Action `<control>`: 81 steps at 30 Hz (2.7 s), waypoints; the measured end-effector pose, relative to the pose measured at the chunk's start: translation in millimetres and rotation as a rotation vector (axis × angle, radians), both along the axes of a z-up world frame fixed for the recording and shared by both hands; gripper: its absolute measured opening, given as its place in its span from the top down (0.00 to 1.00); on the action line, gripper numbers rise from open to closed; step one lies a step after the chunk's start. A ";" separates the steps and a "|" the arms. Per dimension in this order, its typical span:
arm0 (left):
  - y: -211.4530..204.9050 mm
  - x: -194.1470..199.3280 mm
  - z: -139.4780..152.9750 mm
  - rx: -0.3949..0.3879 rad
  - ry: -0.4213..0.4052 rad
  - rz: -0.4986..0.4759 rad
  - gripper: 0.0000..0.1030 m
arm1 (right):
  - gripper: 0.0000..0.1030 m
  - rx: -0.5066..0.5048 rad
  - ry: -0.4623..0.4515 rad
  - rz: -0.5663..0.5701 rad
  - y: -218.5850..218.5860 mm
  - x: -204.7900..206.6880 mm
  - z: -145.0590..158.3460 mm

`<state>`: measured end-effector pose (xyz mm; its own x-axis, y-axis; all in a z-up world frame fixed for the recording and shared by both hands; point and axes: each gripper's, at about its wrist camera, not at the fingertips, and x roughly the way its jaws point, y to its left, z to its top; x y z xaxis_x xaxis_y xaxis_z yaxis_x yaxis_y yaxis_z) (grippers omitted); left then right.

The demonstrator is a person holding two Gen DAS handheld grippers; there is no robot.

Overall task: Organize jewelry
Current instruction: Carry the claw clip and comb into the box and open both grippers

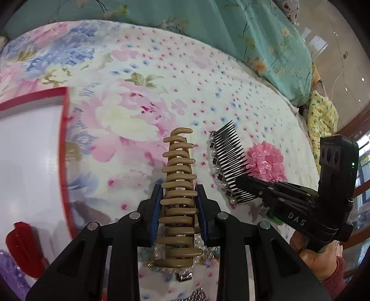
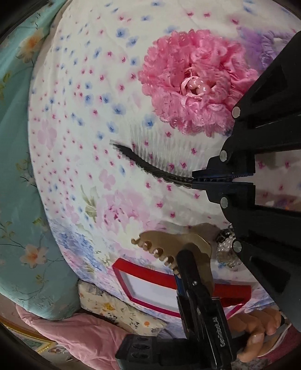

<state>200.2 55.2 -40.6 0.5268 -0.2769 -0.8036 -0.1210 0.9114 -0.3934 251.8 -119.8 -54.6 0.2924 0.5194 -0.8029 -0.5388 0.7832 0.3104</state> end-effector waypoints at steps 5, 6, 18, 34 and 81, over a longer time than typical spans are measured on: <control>20.7 -23.5 12.7 -0.014 -0.035 0.041 0.75 | 0.99 0.076 -0.033 -0.021 6.5 -16.8 20.4; 26.5 -29.6 15.7 -0.013 -0.042 0.052 0.75 | 0.99 0.093 -0.036 -0.016 10.0 -20.7 24.4; 114.2 -84.0 35.0 0.020 -0.091 0.239 0.75 | 0.99 0.189 -0.048 0.136 104.1 -69.3 41.2; 184.7 -71.0 4.4 0.069 -0.071 0.350 0.75 | 0.99 0.089 -0.105 0.223 217.6 -67.0 15.6; 184.2 -48.9 -14.1 0.113 -0.035 0.350 0.67 | 0.73 0.100 -0.041 0.197 219.5 -45.3 -3.3</control>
<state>151.3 239.4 -54.7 0.6014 0.0143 -0.7988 -0.4219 0.8548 -0.3022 206.4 99.7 -57.9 0.2083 0.6462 -0.7342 -0.6922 0.6277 0.3560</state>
